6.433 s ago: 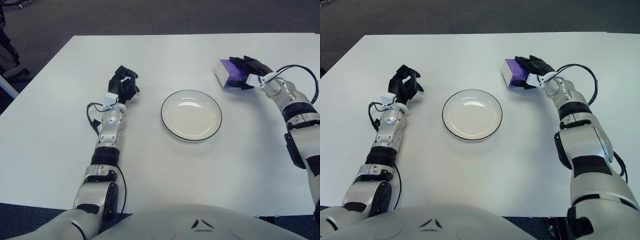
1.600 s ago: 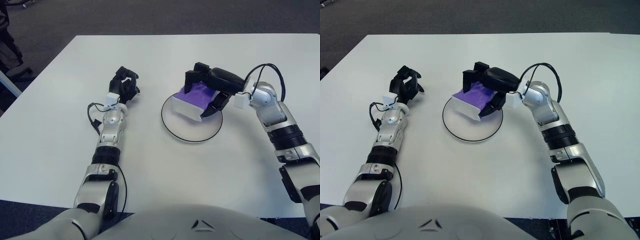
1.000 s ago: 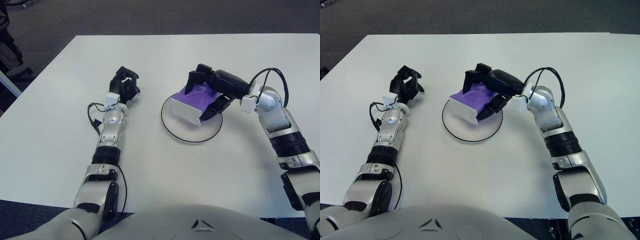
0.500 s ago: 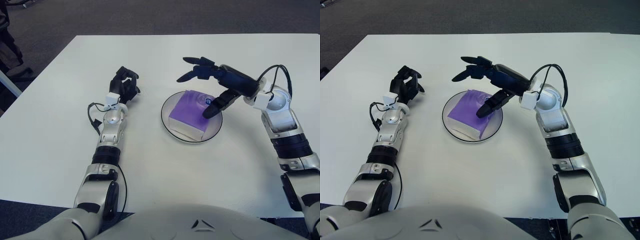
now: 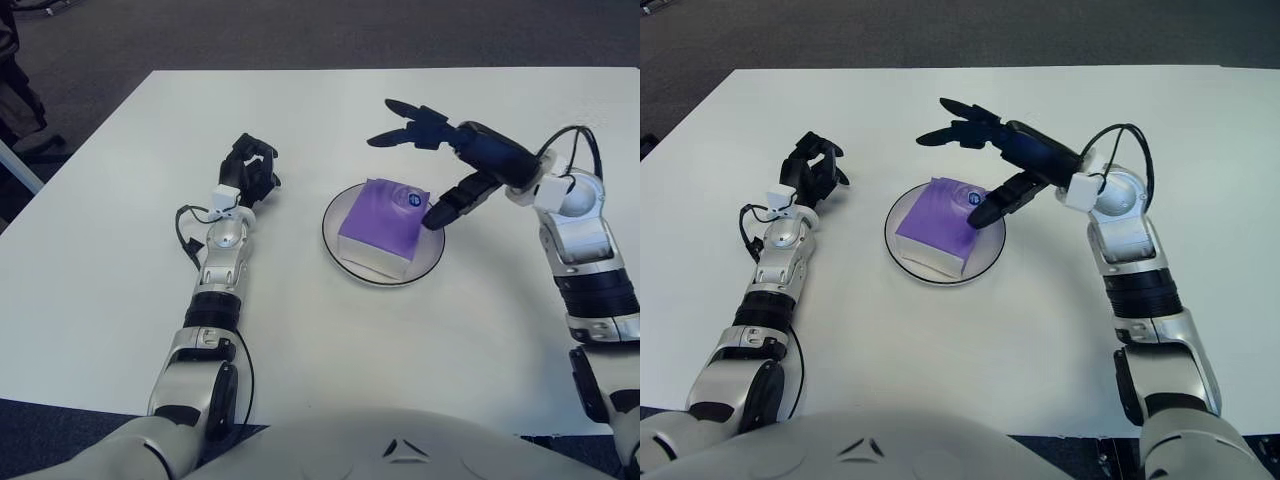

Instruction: Put the tissue paper into the plate.

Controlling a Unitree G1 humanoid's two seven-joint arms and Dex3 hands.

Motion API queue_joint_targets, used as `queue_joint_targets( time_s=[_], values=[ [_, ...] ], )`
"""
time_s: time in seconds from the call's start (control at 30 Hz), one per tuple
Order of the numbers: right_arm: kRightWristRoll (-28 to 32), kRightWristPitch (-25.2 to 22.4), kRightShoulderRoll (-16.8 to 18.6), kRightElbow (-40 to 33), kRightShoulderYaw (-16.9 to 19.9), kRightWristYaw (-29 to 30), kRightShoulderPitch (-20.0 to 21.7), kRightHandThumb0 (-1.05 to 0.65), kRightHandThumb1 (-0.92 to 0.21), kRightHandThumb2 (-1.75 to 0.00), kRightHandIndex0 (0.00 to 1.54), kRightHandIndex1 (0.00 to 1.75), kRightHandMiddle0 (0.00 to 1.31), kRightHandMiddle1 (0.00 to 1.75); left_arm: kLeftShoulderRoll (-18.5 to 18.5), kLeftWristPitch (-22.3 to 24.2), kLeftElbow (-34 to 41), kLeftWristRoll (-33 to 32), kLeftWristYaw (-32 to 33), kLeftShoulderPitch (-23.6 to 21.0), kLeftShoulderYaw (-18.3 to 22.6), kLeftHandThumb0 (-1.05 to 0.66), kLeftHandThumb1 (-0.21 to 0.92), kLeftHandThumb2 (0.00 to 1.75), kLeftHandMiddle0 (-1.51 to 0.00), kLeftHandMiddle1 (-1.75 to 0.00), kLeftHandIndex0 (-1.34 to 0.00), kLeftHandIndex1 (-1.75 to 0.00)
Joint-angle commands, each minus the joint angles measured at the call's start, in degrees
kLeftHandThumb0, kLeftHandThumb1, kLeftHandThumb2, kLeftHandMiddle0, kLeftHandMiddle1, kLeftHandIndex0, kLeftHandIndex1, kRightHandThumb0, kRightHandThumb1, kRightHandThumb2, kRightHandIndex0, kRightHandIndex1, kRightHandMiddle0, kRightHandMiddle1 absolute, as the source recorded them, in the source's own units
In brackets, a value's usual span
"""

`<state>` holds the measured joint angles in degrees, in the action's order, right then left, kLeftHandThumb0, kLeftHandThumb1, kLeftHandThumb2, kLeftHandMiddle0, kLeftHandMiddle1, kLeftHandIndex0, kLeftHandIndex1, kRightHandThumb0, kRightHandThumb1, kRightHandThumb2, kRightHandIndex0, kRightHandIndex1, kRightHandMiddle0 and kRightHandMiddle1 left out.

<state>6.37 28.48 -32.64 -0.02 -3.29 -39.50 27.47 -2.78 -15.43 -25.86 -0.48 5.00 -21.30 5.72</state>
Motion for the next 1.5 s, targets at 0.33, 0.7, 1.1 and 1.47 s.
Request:
queue_joint_targets(
  time_s=[0.33, 0.7, 1.1, 1.47],
  values=[
    [-5.6, -5.6, -1.0, -2.6, 6.8, 8.3, -5.6, -0.41, -0.92, -0.07, 0.36, 0.01, 0.34, 0.11, 1.8, 0.3, -3.3, 0.1, 0.5, 6.5, -0.3, -0.35, 0.92, 0.55, -0.81, -1.75, -0.59, -1.75],
    [-12.2, -15.4, 3.6, -5.0, 8.6, 20.4, -9.5, -0.37, -0.92, -0.07, 0.48, 0.04, 0.48, 0.12, 1.6, 0.1, -3.6, -0.1, 0.3, 6.4, -0.2, -0.35, 0.92, 0.55, -0.81, -1.75, -0.60, -1.75],
    [-10.6, -13.8, 11.9, 2.3, 11.7, 32.3, -10.8, -0.36, -0.92, -0.10, 0.55, 0.05, 0.50, 0.11, 1.4, 0.1, -3.5, -0.2, 0.1, 6.4, -0.1, -0.35, 0.92, 0.55, -0.81, -1.75, -0.59, -1.75],
    [-3.1, -10.5, 18.4, 8.1, 16.5, 36.5, -12.8, -0.37, -0.92, -0.38, 0.77, 0.10, 0.58, 0.17, 1.4, 0.0, -3.4, -0.1, 0.1, 6.4, -0.2, -0.35, 0.92, 0.55, -0.81, -1.75, -0.59, -1.75]
  ],
)
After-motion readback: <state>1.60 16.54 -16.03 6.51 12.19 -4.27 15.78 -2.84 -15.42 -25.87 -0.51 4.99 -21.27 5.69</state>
